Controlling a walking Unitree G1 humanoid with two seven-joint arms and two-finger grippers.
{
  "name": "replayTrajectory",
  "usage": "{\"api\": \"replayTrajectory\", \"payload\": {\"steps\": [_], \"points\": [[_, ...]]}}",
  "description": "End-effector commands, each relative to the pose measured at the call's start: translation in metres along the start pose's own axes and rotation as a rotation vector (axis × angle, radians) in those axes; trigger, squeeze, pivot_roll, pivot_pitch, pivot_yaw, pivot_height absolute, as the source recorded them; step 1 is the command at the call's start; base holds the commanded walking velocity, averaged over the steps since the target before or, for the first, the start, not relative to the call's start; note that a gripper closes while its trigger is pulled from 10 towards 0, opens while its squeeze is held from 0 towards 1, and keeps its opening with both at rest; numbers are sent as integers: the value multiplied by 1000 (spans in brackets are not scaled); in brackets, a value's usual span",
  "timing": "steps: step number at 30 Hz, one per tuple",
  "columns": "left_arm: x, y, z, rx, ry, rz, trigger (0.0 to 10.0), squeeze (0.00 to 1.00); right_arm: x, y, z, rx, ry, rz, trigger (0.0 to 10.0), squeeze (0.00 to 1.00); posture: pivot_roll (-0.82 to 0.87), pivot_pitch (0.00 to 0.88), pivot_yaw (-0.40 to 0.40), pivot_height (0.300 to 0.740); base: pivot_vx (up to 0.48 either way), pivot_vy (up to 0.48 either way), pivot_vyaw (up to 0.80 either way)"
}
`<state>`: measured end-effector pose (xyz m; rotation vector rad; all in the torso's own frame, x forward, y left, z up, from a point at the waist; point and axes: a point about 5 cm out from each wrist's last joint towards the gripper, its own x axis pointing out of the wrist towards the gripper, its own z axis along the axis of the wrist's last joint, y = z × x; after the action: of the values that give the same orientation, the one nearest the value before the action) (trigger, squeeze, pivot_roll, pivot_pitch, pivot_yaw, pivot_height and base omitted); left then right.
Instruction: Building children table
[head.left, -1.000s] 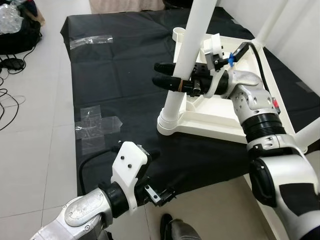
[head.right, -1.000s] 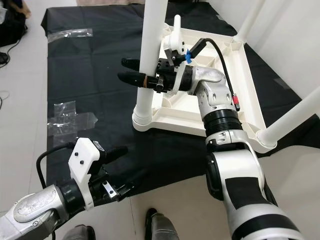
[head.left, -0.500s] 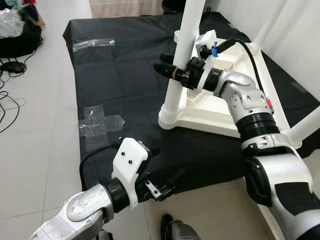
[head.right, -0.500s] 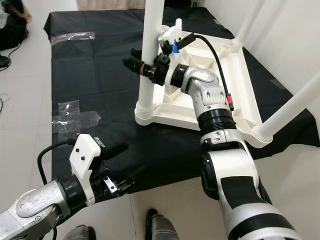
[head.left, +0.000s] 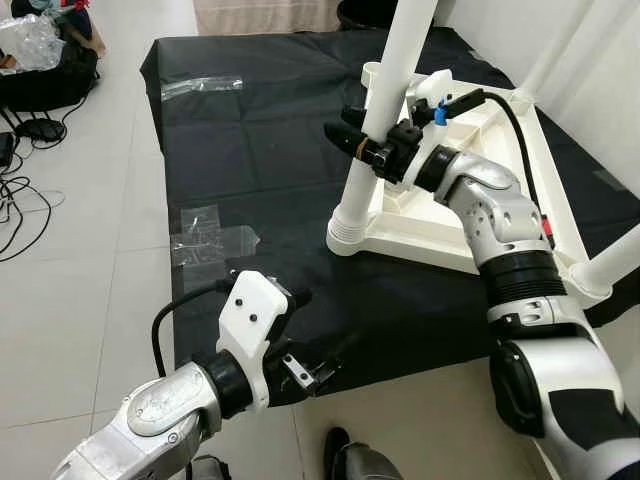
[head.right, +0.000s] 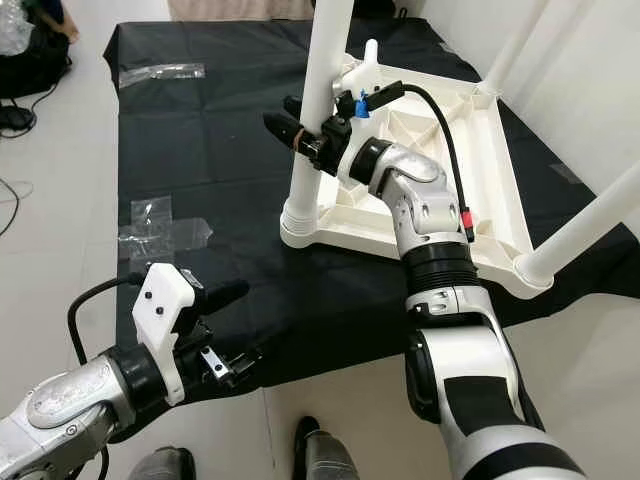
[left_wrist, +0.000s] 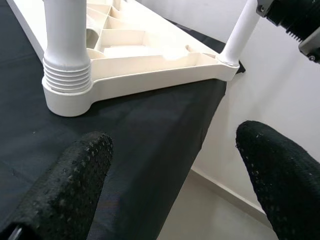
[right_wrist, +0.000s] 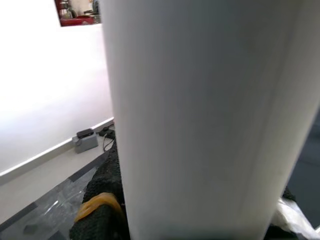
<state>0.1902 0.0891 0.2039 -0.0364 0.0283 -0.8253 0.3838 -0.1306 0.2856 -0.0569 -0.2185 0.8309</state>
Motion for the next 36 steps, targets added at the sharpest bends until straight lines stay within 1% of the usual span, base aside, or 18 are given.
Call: {"api": "replayTrajectory", "payload": {"steps": [1, 3, 4, 5, 6, 7, 8, 12, 14, 17, 19, 25, 27, 28, 30, 31, 33, 36], "points": [[0, 1, -3, 0, 14, -4, 10000, 0, -11, -6, -31, 63, 113, -89, 10000, 0, 25, 249, -91, 740, 0, 0, 0], [0, 2, -2, 4, 11, -3, 10000, 0, -13, -12, -33, 84, 122, -188, 10000, 0, 25, 249, -91, 740, 0, 0, 0], [0, 2, -2, 4, 11, -3, 10000, 0, -13, -12, -33, 84, 122, -188, 10000, 0, 25, 249, -91, 740, 0, 0, 0], [0, 2, -2, 4, 10, -2, 10000, 0, -13, -15, -34, 92, 128, -236, 10000, 0, 25, 249, -92, 740, 0, 0, 0], [0, 2, -2, 4, 10, -2, 10000, 0, -13, -15, -34, 92, 128, -236, 10000, 0, 25, 249, -92, 740, 0, 0, 0], [0, 3, -1, 4, 9, -2, 10000, 0, -14, -17, -36, 96, 131, -277, 10000, 0, 25, 249, -92, 740, 0, 0, 0], [0, 3, -1, 4, 9, -2, 10000, 0, -14, -17, -36, 96, 131, -277, 10000, 0, 25, 249, -92, 740, 0, 0, 0], [0, 4, -1, 7, 8, -1, 10000, 0, -16, -18, -38, 110, 122, -347, 10000, 0, 24, 251, -90, 740, 0, 0, 0], [0, 4, -1, 7, 8, -1, 10000, 0, -16, -18, -38, 110, 122, -347, 10000, 0, 24, 251, -90, 740, 0, 0, 0], [0, 5, -1, 11, 11, 0, 10000, 0, -17, -15, -38, 86, 113, -376, 10000, 0, 25, 254, -87, 740, 0, 0, 0], [0, 5, -1, 13, 11, 1, 10000, 0, -15, -12, -38, 82, 103, -410, 10000, 0, 25, 254, -87, 740, 0, 0, 0], [0, 6, -1, 15, 11, 4, 10000, 0, -12, -4, -40, 62, 99, -425, 10000, 0, 28, 249, -91, 740, 0, 0, 0], [0, 6, -1, 15, 11, 5, 10000, 0, -10, 1, -42, 32, 110, -436, 10000, 0, 29, 248, -92, 740, 0, 0, 0], [0, 6, -1, 15, 11, 5, 10000, 0, -10, 1, -42, 32, 110, -436, 10000, 0, 29, 248, -92, 740, 0, 0, 0], [0, 6, -1, 15, 10, 5, 10000, 0, -8, 3, -45, -9, 144, -467, 10000, 0, 27, 247, -93, 740, 0, 0, 0], [0, 6, -1, 15, 10, 5, 10000, 0, -8, 3, -45, -9, 144, -467, 10000, 0, 27, 247, -93, 740, 0, 0, 0], [1, 5, -1, 16, 8, 5, 10000, 0, -5, 3, -46, -30, 172, -511, 10000, 0, 25, 248, -95, 740, 0, 0, 0], [1, 5, 0, 16, 7, 4, 10000, 0, -3, 3, -46, -40, 185, -518, 10000, 0, 25, 248, -95, 740, 0, 0, 0]]}}
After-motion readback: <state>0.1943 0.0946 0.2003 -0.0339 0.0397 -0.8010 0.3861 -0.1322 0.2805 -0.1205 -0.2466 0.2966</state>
